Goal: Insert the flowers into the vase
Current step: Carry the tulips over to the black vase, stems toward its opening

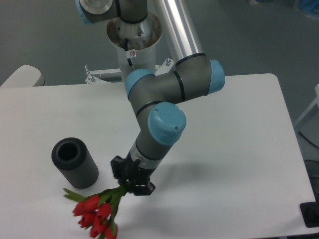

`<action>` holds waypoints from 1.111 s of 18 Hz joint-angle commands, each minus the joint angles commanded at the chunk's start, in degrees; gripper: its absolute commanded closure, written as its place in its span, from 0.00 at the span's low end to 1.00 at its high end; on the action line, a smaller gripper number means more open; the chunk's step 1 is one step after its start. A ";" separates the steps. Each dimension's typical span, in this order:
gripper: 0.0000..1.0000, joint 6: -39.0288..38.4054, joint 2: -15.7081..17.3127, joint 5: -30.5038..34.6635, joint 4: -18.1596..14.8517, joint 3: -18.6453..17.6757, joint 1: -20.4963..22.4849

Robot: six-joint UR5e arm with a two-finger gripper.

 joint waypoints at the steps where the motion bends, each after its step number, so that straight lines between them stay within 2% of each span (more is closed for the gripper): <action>1: 0.87 0.00 0.35 -1.67 0.00 0.00 0.09; 4: 0.87 -0.09 0.97 -6.51 1.13 0.09 0.26; 10: 0.87 0.09 1.85 -9.15 4.12 0.70 0.26; 17: 0.87 -0.09 3.43 -18.73 7.47 0.70 0.53; 20: 0.86 0.00 4.48 -24.08 7.91 0.62 0.79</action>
